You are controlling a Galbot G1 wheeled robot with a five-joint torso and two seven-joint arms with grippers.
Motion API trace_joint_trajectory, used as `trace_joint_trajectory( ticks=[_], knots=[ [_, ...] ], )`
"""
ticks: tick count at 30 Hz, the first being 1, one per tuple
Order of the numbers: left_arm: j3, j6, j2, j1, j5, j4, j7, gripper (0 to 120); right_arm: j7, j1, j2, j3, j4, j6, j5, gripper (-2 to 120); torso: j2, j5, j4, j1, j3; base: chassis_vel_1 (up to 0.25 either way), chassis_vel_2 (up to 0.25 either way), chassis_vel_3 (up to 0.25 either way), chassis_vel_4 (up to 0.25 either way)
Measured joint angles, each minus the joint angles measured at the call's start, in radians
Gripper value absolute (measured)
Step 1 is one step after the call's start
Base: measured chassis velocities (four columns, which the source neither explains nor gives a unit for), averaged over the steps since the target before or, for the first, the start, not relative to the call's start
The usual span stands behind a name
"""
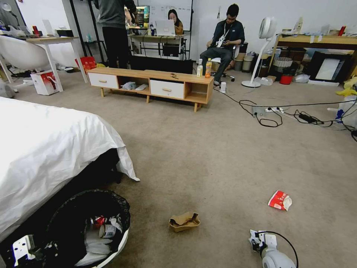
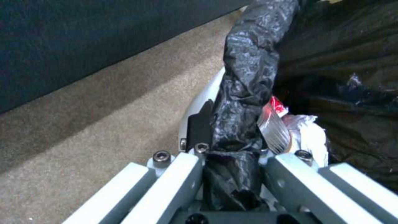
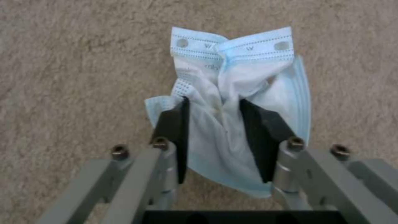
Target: Pick up the trash bin and place the garbage on the floor into it.
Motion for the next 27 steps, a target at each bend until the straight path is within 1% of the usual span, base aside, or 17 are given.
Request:
trace_joint_trajectory(
  ticks=[2, 3, 4, 5, 6, 7, 9, 18, 21, 23, 24, 25, 26, 27],
  knots=[
    [0.000, 0.000, 0.000, -0.001, 0.000, -0.001, 0.000, 1, 0.000, -0.003, -0.002, 0.001, 0.005, 0.000, 0.000, 21, 0.000, 0.0001, 0.0000, 0.000, 0.000, 0.000, 0.000, 0.000, 0.000],
    [0.000, 0.000, 0.000, -0.001, 0.000, -0.001, 0.000, 1, 0.000, -0.003, -0.002, 0.001, 0.005, 0.000, 0.000, 21, 0.000, 0.0001, 0.0000, 0.000, 0.000, 0.000, 0.000, 0.000, 0.000],
    [0.000, 0.000, 0.000, -0.001, 0.000, -0.001, 0.000, 1, 0.000, -0.005, -0.003, 0.001, 0.008, 0.000, 0.000, 16, 0.000, 0.0000, 0.0000, 0.000, 0.000, 0.000, 0.000, 0.000, 0.000],
    [0.001, 0.000, 0.000, -0.001, 0.000, -0.002, 0.000, 1, 0.000, -0.009, -0.005, 0.003, 0.012, 0.000, 0.000, 8, 0.000, -0.0001, -0.0003, 0.000, 0.000, 0.000, 0.000, 0.000, 0.000],
    [0.001, 0.000, 0.000, -0.002, 0.000, -0.002, 0.000, 1, 0.001, -0.011, -0.006, 0.005, 0.012, 0.000, -0.001, 4, 0.000, -0.0004, -0.0007, 0.000, 0.000, 0.000, 0.000, 0.000, 0.000],
    [0.001, 0.000, 0.000, -0.002, 0.000, -0.002, 0.000, 1, 0.001, -0.011, -0.006, 0.005, 0.012, 0.000, -0.001, 4, 0.000, -0.0004, -0.0007, 0.000, 0.000, 0.000, 0.000, 0.000, 0.000],
    [0.001, 0.000, 0.000, -0.001, -0.001, -0.003, 0.000, 1, 0.003, -0.017, -0.010, 0.011, 0.012, 0.000, -0.005, 0, 0.000, -0.0011, -0.0016, 0.000, 0.000, 0.000, 0.000, 0.000, 0.000],
    [0.003, 0.000, -0.002, 0.000, -0.001, -0.007, 0.000, 1, 0.006, -0.048, -0.027, 0.017, 0.046, 0.004, -0.007, 0, 0.000, -0.0012, -0.0017, 0.000, 0.000, 0.000, 0.000, 0.000, 0.000],
    [0.003, 0.000, -0.002, 0.002, -0.001, -0.010, 0.000, 1, 0.006, -0.064, -0.043, 0.021, 0.076, 0.012, -0.002, 0, 0.000, -0.0012, -0.0018, 0.000, 0.000, 0.000, 0.000, 0.000, 0.000],
    [0.003, 0.000, -0.002, 0.004, -0.003, -0.015, 0.000, 1, 0.008, -0.085, -0.061, 0.030, 0.133, 0.018, 0.008, 0, 0.000, -0.0015, -0.0014, 0.000, 0.000, 0.000, 0.000, 0.000, 0.000],
    [0.003, 0.000, -0.002, 0.004, -0.003, -0.015, 0.000, 1, 0.008, -0.085, -0.061, 0.030, 0.133, 0.018, 0.008, 0, 0.000, -0.0015, -0.0014, 0.000, 0.000, 0.000, 0.000, 0.000, 0.000],
    [0.003, 0.000, -0.002, 0.004, -0.003, -0.017, 0.000, 1, 0.011, -0.101, -0.074, 0.037, 0.175, 0.019, 0.015, 0, 0.000, -0.0015, -0.0011, 0.000, 0.000, 0.000, 0.000, 0.000, 0.000],
    [0.004, 0.000, -0.002, 0.003, -0.004, -0.020, 0.000, 1, 0.022, -0.127, -0.095, 0.048, 0.244, 0.019, 0.026, 0, 0.000, -0.0014, -0.0011, 0.000, 0.000, 0.000, 0.000, 0.000, 0.000],
    [0.004, 0.000, -0.002, 0.003, -0.004, -0.020, 0.000, 1, 0.022, -0.127, -0.095, 0.048, 0.244, 0.019, 0.026, 0, 0.000, -0.0014, -0.0011, 0.000, 0.000, 0.000, 0.000, 0.000, 0.000]
  ],
)
